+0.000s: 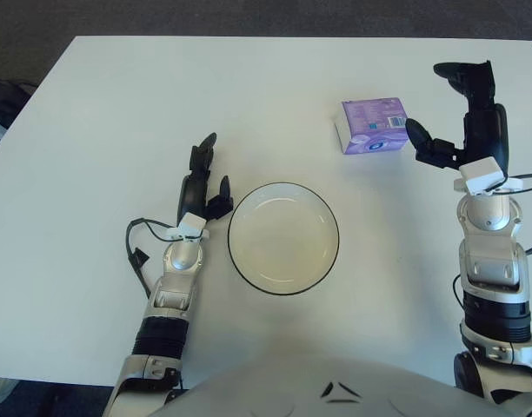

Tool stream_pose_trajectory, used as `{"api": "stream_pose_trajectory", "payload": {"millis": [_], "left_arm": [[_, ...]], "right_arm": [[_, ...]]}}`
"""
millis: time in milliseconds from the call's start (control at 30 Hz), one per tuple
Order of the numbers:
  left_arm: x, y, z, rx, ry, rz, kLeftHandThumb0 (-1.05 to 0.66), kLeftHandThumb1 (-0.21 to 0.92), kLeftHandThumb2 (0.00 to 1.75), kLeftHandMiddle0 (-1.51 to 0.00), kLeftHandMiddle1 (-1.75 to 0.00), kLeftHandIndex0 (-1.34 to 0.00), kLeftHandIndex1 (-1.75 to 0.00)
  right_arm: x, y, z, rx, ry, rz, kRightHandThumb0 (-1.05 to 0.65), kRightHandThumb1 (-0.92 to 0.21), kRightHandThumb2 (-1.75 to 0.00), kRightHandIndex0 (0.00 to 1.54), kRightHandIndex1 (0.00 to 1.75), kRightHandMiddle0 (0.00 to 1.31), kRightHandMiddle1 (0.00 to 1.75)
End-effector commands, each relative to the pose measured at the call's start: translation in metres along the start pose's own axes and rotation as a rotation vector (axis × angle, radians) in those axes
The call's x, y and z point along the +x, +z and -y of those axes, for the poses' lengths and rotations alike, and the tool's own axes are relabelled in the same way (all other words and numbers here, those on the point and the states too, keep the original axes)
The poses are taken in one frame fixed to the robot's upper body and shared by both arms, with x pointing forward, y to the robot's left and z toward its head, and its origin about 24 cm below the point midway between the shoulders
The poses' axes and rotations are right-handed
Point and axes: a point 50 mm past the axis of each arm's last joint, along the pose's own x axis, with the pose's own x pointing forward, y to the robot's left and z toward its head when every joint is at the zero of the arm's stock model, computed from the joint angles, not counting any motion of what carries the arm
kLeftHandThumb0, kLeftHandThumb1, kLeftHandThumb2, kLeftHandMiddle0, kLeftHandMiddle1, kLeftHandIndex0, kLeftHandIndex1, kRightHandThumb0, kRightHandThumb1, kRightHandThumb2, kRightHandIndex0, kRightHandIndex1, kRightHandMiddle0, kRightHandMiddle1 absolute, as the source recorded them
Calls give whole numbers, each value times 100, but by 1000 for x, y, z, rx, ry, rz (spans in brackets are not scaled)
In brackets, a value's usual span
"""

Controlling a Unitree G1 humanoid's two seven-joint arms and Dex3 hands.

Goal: Put the tissue paper into the plate.

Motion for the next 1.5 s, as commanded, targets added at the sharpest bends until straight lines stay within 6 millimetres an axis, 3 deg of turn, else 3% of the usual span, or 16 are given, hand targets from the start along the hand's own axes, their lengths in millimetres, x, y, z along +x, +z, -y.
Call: {"api": "stream_pose_trajectory", "payload": {"millis": [0, 200, 533, 667, 933, 1300, 1467], "left_arm": [[-15, -23, 5, 2, -27, -132, -67, 92, 84, -30, -5, 0, -62], [-14, -23, 5, 1, -25, -131, -68, 92, 84, -30, -5, 0, -62], [-13, -24, 4, 1, -28, -129, -66, 92, 83, -30, -6, 0, -63], [-12, -24, 4, 6, -31, -128, -67, 92, 84, -30, -6, 0, -63], [-10, -25, 4, 23, -37, -133, -67, 92, 85, -30, -6, 0, -63], [-8, -27, 4, 34, -37, -131, -66, 92, 85, -31, -6, 0, -63], [-8, -28, 4, 40, -38, -131, -66, 92, 86, -31, -6, 0, -63]], "right_arm": [[6, 1, 4, -101, 44, 29, -66, -86, -53, 17, 54, 0, 97], [18, 1, 11, -221, 163, 29, -77, -91, -41, 13, 42, 0, 88], [43, -1, 17, -422, 444, 64, -101, -92, -26, 1, 9, 0, 19], [48, -3, 16, -479, 491, 81, -104, -91, -22, 0, 2, 0, 4], [56, -12, -1, -594, 559, 140, -105, -92, -14, 0, 0, 0, 0], [64, -30, -27, -699, 647, 222, -105, -92, -23, 0, 0, 0, 0], [66, -48, -49, -712, 654, 244, -105, -92, -27, 0, 0, 0, 0]]}}
